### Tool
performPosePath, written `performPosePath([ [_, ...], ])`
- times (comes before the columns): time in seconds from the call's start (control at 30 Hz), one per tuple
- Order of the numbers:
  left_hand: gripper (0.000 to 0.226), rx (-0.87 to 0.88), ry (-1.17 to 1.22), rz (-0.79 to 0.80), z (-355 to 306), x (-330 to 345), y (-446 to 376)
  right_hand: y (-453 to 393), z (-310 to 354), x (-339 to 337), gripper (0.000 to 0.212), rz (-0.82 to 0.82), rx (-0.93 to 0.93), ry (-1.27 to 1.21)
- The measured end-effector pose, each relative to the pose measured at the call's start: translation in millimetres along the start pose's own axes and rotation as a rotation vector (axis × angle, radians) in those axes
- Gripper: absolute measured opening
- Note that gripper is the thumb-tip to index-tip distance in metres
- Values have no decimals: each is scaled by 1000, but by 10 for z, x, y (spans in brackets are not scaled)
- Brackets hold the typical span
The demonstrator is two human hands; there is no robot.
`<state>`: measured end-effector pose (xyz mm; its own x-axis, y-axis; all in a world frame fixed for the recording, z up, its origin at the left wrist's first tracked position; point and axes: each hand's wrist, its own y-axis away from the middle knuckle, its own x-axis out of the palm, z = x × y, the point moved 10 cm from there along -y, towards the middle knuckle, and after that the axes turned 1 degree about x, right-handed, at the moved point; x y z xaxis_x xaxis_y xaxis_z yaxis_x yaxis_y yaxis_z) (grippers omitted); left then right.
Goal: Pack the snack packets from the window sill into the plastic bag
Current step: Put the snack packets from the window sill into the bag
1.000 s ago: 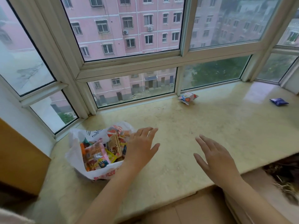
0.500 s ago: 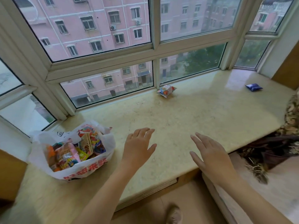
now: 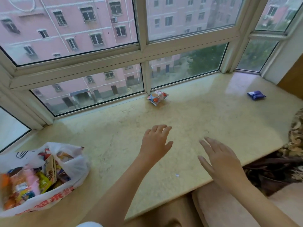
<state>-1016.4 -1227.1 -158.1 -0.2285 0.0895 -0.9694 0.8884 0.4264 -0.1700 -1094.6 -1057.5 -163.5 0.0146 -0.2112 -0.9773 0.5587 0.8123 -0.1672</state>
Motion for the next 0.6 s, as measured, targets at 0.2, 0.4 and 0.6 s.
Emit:
performPosePath([
  [0.2,55,1,-9,-2,-333,204,-693,-426,-665,43,64,43,7,-7],
  [0.4,56,-81,-11,8,-494,580,-1301,-1028,-1344,220,63,94,-22,-13],
  [0.6,55,-181,-50,9,-272,1074,-2058,-1889,-1729,718,56,126,-78,-36],
])
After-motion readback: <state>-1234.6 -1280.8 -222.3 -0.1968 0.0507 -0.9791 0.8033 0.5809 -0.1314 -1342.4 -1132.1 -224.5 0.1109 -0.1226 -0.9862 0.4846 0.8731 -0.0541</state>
